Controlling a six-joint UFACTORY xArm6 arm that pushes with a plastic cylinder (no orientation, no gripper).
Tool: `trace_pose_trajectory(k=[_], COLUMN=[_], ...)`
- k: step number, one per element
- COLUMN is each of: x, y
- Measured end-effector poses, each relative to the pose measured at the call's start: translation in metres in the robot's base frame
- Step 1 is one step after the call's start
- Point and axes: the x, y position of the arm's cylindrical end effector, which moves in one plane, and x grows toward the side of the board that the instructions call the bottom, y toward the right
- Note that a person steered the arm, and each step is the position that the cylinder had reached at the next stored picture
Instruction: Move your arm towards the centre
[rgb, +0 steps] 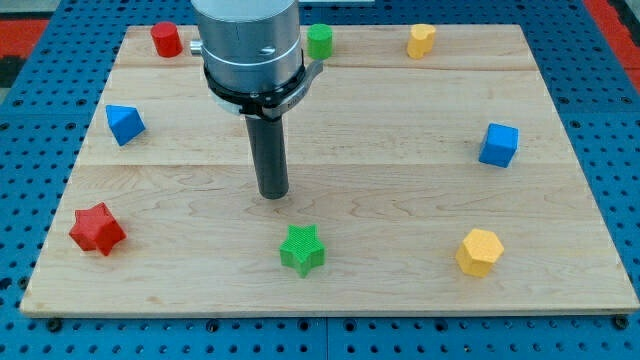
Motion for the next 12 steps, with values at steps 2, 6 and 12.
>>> trace_pose_trajectory(k=[2, 6, 12], x=[0.0, 0.0, 0.002], y=[-0.001, -0.007, 0.023])
